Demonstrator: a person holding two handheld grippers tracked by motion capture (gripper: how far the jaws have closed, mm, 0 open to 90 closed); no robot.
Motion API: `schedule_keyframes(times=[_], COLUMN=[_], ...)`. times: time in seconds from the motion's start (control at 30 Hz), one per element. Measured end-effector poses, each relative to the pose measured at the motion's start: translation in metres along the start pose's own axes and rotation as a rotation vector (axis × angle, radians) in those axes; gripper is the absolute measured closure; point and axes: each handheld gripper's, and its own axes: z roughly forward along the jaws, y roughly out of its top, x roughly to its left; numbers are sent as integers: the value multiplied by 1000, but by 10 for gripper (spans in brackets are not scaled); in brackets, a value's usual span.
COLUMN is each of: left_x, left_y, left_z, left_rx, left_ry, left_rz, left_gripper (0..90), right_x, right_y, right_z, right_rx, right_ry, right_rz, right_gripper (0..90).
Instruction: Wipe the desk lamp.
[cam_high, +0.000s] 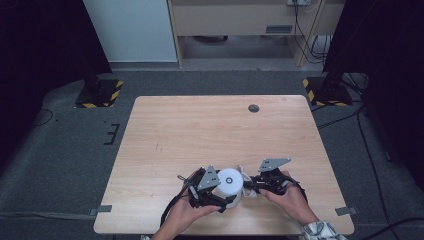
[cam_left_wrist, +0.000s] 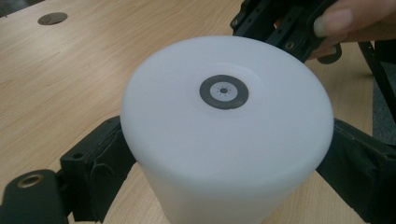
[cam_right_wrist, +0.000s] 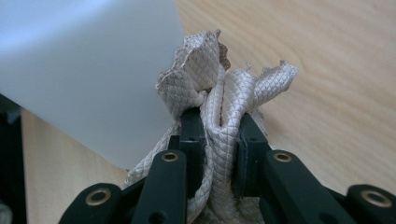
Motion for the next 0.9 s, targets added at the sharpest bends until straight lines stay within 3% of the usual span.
schedule_keyframes(times=[0.17, 0.3, 0.57, 0.73, 0.9], left_x=[0, 0, 1, 1, 3], left_y=[0, 0, 0, 1, 1], left_z=[0, 0, 0, 1, 1], left_rx=[1, 1, 4, 5, 4], left_ry=[1, -1, -5, -1, -6], left_rz=[0, 1, 10, 12, 14], left_gripper=[82, 82, 82, 81, 81], right_x=[2, -2, -9, -10, -9], right_y=[21, 31, 19, 15, 32], right_z=[-14, -10, 12, 13, -1], right_rx=[-59, -57, 18, 36, -46], right_ry=[10, 21, 39, 38, 51], right_rz=[-22, -32, -24, -26, -32], right_gripper=[768, 768, 769, 769, 769])
